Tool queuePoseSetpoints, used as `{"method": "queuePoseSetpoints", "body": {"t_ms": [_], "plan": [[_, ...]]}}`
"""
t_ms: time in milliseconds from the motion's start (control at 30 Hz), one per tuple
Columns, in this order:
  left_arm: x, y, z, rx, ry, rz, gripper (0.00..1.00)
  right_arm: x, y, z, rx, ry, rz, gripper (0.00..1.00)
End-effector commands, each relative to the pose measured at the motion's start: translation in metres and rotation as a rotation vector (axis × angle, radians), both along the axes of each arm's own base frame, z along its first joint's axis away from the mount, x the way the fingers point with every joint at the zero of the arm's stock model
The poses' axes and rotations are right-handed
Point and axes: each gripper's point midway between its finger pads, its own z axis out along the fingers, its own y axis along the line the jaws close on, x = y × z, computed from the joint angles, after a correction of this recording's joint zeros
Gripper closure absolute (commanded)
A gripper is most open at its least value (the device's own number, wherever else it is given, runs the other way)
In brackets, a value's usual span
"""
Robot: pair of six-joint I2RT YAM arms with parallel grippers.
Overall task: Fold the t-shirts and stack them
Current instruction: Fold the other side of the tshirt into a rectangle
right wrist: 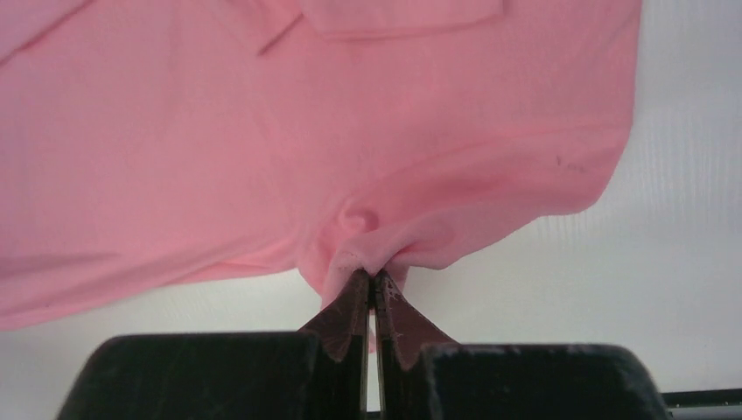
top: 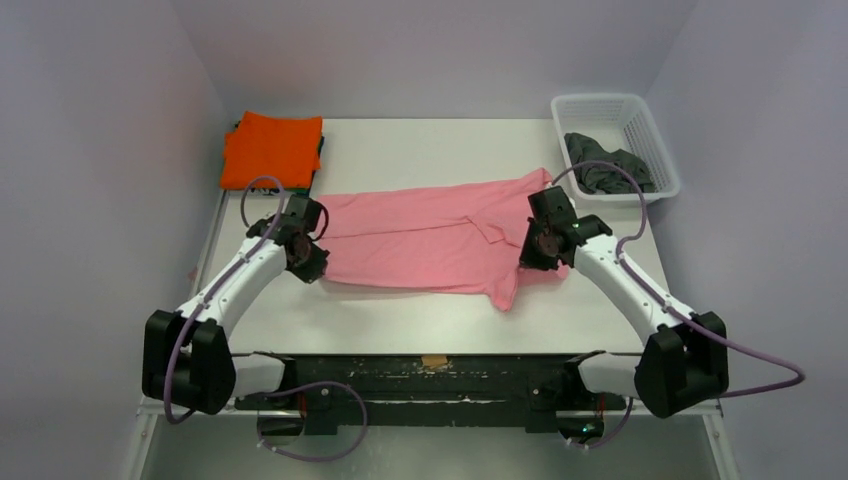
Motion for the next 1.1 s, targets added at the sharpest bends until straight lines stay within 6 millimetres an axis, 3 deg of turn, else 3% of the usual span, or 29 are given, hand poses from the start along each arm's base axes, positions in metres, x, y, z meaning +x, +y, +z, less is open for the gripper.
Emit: {"method": "queuePoseSetpoints", "body": {"t_ms": [0, 100, 333, 567, 600, 633, 667, 700, 733, 833, 933, 1067], "plan": [[0.021, 0.002, 0.012, -0.014, -0.013, -0.011, 1.00, 0.044, 0.002, 0.028, 0.035, -0.079, -0.006, 1.00], [0.036, 0.004, 0.016, -0.019, -0.015, -0.012, 1.00, 0.080, 0.005, 0.048, 0.076, -0.134, -0.023, 1.00], [0.071, 0.018, 0.014, -0.020, 0.024, 0.012, 1.00, 0.150, -0.002, 0.059, 0.116, -0.146, -0.057, 1.00], [0.105, 0.034, 0.009, 0.017, 0.090, 0.018, 1.00, 0.227, -0.015, 0.029, 0.087, -0.107, -0.093, 1.00], [0.109, 0.037, 0.006, 0.024, 0.105, 0.024, 1.00, 0.238, -0.016, 0.026, 0.085, -0.107, -0.097, 0.98], [0.113, 0.037, 0.004, 0.019, 0.119, 0.022, 1.00, 0.249, -0.018, 0.019, 0.079, -0.098, -0.102, 0.88], [0.117, 0.038, 0.003, 0.009, 0.130, 0.018, 0.88, 0.257, -0.019, 0.016, 0.073, -0.087, -0.102, 0.72], [0.120, 0.038, 0.003, 0.001, 0.137, 0.009, 0.67, 0.263, -0.020, 0.015, 0.063, -0.080, -0.098, 0.55], [0.122, 0.038, 0.005, 0.000, 0.144, -0.003, 0.47, 0.269, -0.021, 0.018, 0.052, -0.084, -0.097, 0.43], [0.123, 0.039, 0.014, 0.012, 0.135, -0.027, 0.02, 0.268, -0.024, 0.024, 0.030, -0.108, -0.083, 0.16], [0.116, 0.039, 0.027, 0.014, 0.118, -0.055, 0.00, 0.254, -0.018, 0.032, 0.061, -0.165, -0.035, 0.12], [0.110, 0.028, 0.034, -0.034, 0.073, -0.122, 0.00, 0.212, 0.012, 0.011, 0.163, -0.124, 0.071, 0.12]]}}
